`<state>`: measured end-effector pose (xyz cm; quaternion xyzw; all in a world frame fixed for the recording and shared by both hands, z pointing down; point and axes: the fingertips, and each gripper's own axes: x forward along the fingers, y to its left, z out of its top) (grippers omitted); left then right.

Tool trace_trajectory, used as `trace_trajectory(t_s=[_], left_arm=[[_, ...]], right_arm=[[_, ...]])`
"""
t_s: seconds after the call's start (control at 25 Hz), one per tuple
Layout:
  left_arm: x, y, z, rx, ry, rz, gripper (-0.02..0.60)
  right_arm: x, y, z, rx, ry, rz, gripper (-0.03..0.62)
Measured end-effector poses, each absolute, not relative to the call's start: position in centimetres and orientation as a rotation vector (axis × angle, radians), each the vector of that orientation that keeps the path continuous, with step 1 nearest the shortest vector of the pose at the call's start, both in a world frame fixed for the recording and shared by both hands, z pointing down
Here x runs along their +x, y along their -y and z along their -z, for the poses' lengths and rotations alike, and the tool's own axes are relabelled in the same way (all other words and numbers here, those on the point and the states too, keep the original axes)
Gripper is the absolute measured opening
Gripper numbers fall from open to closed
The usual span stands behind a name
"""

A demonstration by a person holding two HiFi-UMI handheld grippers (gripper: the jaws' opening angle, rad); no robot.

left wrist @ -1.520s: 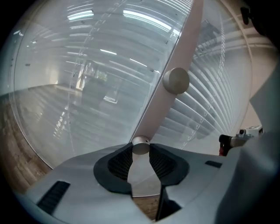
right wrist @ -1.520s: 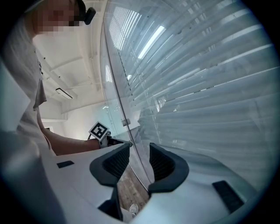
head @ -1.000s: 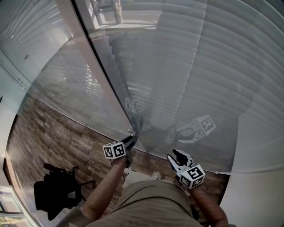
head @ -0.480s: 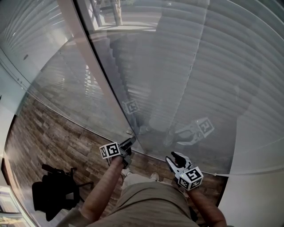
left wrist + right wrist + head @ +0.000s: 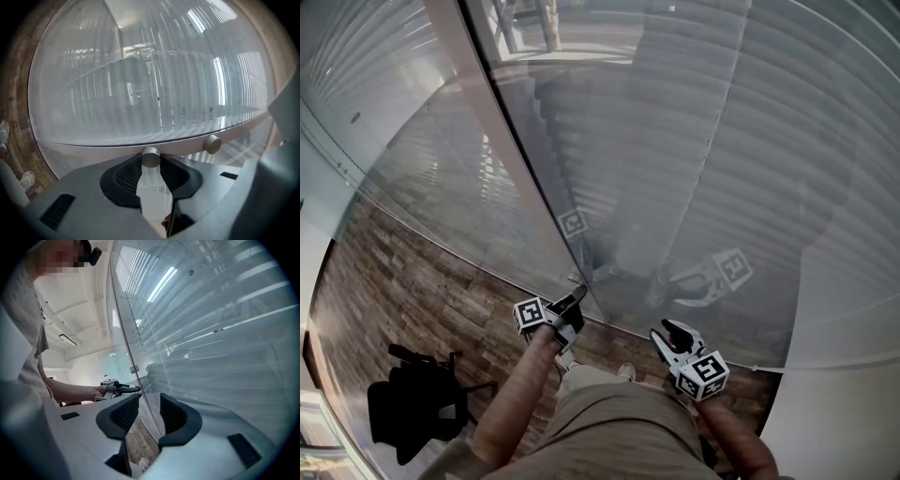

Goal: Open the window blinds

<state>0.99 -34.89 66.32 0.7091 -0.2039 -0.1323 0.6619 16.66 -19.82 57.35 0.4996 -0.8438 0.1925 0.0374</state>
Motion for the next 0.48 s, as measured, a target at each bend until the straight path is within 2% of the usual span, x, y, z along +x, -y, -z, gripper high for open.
trace_trajectory(t_s=[0.48], left_arm=[[1.06,34.84,-66.49,1.391,0.336,0.468,0.135]], right_arm=[[16.67,19.71,-57.54,1.528,2.590,-0.590,0.137]])
